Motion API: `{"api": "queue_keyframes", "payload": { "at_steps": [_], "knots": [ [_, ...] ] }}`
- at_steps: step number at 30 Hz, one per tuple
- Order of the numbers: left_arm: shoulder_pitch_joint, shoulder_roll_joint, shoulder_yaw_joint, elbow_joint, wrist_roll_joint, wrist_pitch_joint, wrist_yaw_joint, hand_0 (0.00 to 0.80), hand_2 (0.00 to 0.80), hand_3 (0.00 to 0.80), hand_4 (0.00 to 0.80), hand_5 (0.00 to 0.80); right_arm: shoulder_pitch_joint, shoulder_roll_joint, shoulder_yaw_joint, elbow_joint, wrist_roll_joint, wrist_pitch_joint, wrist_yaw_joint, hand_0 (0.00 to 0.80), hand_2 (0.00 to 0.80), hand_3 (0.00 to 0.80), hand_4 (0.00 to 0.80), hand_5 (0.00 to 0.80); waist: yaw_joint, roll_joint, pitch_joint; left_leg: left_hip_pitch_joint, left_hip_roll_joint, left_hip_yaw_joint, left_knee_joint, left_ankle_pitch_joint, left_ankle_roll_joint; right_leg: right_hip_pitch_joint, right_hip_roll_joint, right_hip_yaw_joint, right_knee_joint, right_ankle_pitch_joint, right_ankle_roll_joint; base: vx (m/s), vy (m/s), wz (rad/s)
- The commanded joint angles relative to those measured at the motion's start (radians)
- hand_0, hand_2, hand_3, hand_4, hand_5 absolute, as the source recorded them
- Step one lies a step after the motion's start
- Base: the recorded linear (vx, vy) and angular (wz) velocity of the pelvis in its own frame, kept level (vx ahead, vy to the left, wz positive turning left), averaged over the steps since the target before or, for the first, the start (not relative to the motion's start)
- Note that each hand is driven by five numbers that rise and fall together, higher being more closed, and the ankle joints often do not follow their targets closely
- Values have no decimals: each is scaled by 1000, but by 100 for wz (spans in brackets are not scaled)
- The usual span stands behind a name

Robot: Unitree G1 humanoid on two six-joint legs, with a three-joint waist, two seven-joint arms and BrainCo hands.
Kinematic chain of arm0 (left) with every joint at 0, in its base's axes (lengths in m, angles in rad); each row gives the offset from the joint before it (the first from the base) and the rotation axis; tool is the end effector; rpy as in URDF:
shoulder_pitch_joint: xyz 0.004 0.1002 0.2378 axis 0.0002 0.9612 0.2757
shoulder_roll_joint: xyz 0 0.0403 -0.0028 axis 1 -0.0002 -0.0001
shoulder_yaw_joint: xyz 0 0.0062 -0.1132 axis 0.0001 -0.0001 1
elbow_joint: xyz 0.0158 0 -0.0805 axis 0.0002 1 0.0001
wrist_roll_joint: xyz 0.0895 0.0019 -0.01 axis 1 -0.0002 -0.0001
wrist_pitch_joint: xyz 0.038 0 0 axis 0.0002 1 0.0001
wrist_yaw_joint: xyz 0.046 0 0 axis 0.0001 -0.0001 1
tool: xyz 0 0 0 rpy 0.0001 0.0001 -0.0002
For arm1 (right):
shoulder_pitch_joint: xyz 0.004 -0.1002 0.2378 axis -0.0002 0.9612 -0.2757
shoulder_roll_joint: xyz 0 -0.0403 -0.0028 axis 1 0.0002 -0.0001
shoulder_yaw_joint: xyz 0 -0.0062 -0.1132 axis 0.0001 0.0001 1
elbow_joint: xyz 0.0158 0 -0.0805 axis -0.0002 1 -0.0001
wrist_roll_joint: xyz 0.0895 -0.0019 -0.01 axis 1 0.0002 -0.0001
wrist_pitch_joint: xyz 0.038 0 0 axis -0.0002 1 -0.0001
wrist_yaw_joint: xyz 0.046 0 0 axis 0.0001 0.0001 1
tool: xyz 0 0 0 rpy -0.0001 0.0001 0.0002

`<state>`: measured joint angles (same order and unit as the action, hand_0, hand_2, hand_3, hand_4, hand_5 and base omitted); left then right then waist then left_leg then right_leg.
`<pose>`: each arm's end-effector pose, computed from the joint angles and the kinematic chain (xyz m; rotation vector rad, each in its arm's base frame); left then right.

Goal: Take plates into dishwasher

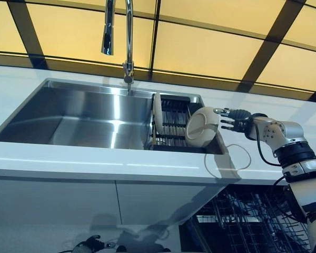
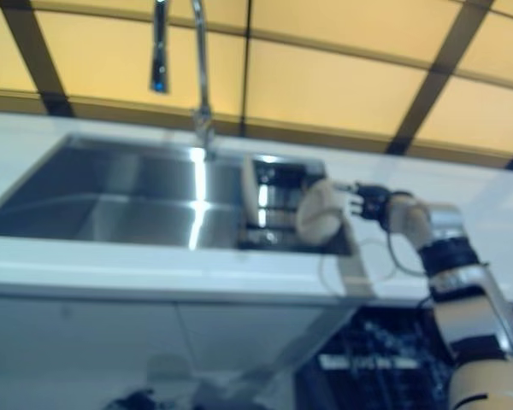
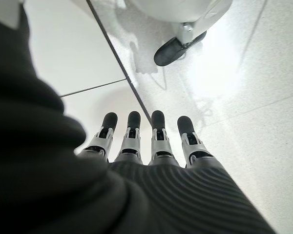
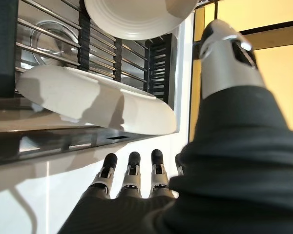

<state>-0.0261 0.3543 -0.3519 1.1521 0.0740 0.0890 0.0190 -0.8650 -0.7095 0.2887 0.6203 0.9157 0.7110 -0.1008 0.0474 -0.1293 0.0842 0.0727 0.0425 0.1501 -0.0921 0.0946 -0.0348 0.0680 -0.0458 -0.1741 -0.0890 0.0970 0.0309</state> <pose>0.0834 0.2481 -0.1046 0.6073 1.2430 -0.1096 0.3240 -0.2475 0.1601 0.0819 0.5254 -0.0219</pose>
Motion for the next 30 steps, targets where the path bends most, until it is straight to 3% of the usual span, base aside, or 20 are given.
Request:
{"api": "queue_keyframes", "payload": {
  "at_steps": [1,30],
  "knots": [
    [-77,14,-69,0,12,-4,-4,0,0,0,0,0,-175,-23,42,62,25,-29,-13,0,0,0,0,0,36,9,12,6,-31,-12,5,-90,23,31,-66,-28,103,-73,98,0,0,0],
    [-84,10,-83,2,1,-13,4,0,0,0,0,0,-175,-22,7,129,29,-39,-91,0,0,0,0,0,47,16,29,0,-29,-22,5,-88,20,24,-67,-38,111,-79,95,1,0,1]
  ]
}}
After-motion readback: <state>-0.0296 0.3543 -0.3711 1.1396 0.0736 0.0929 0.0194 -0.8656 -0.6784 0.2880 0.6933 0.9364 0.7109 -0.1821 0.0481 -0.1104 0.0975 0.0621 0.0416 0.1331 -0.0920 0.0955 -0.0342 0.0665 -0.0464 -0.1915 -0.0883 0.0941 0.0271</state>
